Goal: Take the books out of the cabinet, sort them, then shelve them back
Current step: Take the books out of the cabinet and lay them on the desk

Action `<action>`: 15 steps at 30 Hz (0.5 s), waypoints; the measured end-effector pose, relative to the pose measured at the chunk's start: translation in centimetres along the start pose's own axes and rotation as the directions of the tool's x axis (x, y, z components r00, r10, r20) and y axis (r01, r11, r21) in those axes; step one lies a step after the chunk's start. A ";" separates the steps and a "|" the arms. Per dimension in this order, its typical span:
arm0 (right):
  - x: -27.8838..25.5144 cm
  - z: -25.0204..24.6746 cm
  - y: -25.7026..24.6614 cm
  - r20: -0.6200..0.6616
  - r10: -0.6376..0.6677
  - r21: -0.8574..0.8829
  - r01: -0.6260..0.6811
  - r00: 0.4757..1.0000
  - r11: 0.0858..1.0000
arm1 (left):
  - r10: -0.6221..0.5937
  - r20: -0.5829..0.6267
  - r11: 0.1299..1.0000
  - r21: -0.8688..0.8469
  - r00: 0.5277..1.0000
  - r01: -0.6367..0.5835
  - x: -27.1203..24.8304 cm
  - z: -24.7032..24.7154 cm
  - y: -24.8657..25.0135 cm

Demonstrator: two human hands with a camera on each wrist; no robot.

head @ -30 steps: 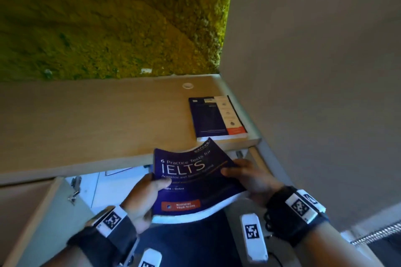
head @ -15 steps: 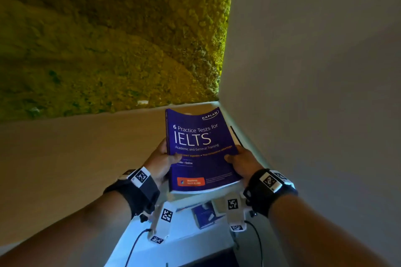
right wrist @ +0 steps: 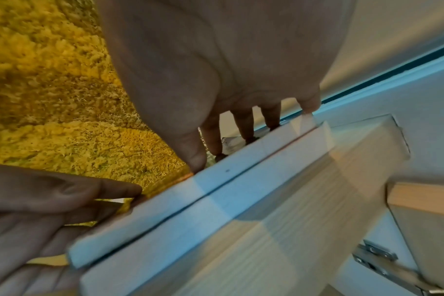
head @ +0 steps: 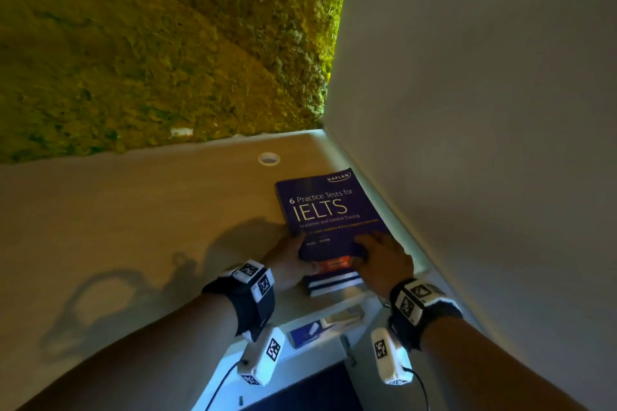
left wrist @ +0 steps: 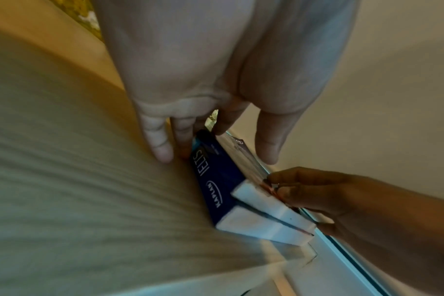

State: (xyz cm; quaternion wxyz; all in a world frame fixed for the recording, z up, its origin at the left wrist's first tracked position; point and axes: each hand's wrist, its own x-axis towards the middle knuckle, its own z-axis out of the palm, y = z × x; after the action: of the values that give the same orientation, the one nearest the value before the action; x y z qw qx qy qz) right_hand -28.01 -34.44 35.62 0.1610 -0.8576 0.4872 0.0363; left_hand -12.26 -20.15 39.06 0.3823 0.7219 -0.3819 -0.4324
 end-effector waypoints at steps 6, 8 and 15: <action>-3.2 0.9 -0.3 -0.148 -0.043 0.105 0.059 0.988 0.993 | 0.046 -0.109 0.994 -0.095 0.993 -0.056 -2.8 1.2 -1.9; -5.4 2.3 -0.4 -0.319 -0.157 0.160 0.216 0.935 0.963 | 0.048 -0.228 0.993 -0.096 0.973 -0.072 -4.4 2.6 -4.0; -10.8 12.5 3.6 -0.100 -0.321 0.462 0.330 0.942 0.823 | -0.116 0.033 0.988 -0.101 0.993 0.118 -7.5 10.6 -14.6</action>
State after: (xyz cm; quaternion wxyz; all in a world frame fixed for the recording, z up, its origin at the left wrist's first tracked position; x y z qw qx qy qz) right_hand -35.57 -23.33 25.33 0.3642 -0.8630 0.3292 -0.1190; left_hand -21.23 -9.82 25.09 0.3875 0.7166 -0.3213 -0.4828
